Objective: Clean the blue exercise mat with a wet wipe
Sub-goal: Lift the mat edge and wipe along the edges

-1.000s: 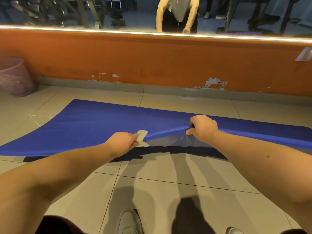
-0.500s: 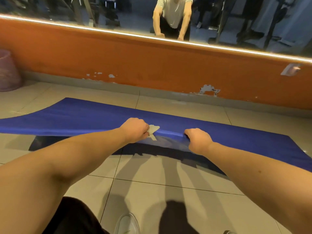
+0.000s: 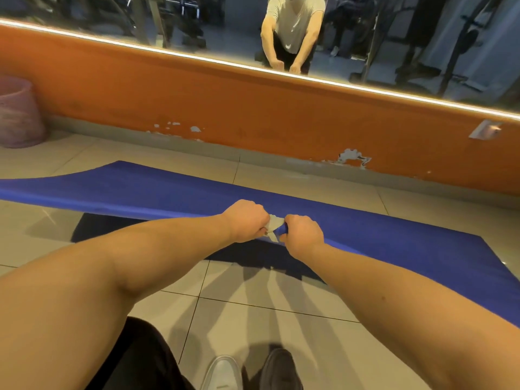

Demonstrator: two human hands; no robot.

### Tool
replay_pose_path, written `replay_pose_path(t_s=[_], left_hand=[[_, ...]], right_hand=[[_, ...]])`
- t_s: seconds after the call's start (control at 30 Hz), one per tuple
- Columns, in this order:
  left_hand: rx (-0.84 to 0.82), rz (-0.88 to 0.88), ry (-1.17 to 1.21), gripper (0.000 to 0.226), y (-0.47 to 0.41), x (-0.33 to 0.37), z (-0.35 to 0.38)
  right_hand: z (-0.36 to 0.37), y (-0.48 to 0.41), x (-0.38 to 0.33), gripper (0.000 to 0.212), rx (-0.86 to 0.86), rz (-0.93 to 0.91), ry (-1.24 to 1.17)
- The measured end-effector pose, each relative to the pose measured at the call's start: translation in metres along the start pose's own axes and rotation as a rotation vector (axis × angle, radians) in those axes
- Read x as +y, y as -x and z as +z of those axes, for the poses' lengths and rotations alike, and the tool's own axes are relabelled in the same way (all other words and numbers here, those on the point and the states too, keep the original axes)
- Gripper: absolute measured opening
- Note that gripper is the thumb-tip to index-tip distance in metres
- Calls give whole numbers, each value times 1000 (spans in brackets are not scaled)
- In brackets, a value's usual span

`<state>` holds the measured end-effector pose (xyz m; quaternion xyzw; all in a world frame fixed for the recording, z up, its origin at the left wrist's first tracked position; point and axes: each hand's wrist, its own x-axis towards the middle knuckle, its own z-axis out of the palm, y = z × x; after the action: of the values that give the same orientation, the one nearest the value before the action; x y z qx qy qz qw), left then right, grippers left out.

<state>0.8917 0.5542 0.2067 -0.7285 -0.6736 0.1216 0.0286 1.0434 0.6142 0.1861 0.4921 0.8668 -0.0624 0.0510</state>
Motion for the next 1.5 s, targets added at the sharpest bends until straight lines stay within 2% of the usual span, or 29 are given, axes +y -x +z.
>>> replay_pose_path(t_s=[0.2,0.33,0.63,0.8,0.93,1.1,1.23,1.33,1.5], left_hand=[[-34,-9,-42,27,8,-7,19],[-79,-3,-59,43,22,-22,27],[-208,-169,-78,48,56,-60,39],[-131,-81,29,83,29,-10,16],[-199,-132,-46,56,-3,25,-5],[-209,-163,-70,60,23,-3,-2],[-383,-323,-52,49,57,-41,0],[-493,-426,41,43,78,-44,-26],[-478,-429,40,47,91,-30,-52]], right_hand=[[3,-7,1,11,-47,-47,21],[0,-11,9,13,-60,-102,52],[2,-22,7,15,-28,-141,50],[3,-22,8,9,-29,-126,37],[0,-24,16,9,-14,-110,64],[-8,-30,23,8,-15,-138,-40],[-13,-34,15,14,1,-178,-33],[-17,-41,9,14,16,-198,-30],[-22,-50,11,13,27,-270,-43]])
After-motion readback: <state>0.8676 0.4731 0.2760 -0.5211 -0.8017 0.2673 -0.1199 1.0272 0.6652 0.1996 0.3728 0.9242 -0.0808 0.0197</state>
